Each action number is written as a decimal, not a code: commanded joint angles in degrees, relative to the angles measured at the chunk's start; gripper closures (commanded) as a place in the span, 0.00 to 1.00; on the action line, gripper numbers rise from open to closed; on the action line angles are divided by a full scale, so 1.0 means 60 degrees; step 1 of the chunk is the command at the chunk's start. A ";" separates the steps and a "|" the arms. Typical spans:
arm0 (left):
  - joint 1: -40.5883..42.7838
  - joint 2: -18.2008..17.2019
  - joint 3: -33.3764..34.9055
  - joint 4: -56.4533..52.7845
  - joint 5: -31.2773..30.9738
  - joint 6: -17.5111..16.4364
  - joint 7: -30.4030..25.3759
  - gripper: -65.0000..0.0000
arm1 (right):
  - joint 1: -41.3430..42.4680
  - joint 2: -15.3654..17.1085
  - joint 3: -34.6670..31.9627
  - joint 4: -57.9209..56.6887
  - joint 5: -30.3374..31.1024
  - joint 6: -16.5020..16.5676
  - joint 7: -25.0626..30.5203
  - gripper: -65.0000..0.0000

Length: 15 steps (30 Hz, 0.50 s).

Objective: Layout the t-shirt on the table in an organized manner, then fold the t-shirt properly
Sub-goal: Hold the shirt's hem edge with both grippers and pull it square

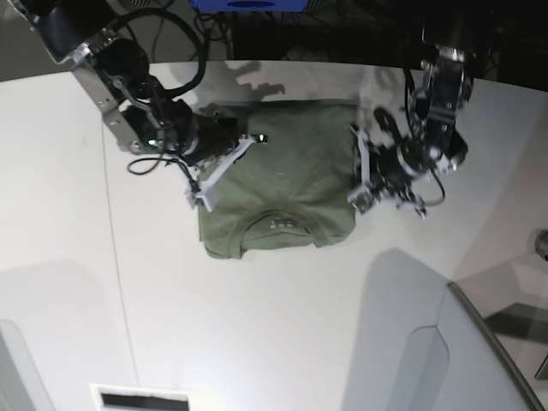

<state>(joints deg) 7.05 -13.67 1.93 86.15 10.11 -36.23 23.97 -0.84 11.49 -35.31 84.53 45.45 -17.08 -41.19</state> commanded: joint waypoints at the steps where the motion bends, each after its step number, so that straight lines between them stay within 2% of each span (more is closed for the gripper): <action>1: -0.0025 0.0015 -0.0022 0.0448 -0.0447 0.0082 -0.0251 1.00 | 0.0089 0.0012 0.0017 0.0029 0.0066 0.0070 0.0059 1.00; 4: 0.0430 0.0220 -0.0022 0.0843 -0.1121 0.0184 -0.0251 1.00 | 0.0089 0.0042 0.0017 -0.0059 0.0066 0.0085 0.0074 1.00; 7: 0.0532 0.0352 0.0212 0.0726 -0.1135 0.0434 -0.0251 1.00 | 0.0089 0.0086 0.0032 -0.0279 0.0066 0.0085 0.0074 1.00; 11: 0.0547 0.0103 0.1004 0.0287 -0.1121 0.0463 -0.0251 1.00 | 0.0030 0.0086 0.0046 -0.0821 0.0066 0.0085 0.0513 1.00; 15: 0.0664 -0.0161 0.1326 -0.0036 -0.1121 0.0463 -0.0251 1.00 | 0.0001 0.0071 0.0017 -0.1290 0.0066 0.0085 0.0660 1.00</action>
<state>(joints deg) 11.46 -14.09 10.17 85.17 3.99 -33.85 23.33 -0.82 11.70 -35.24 77.36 47.88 -14.92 -37.30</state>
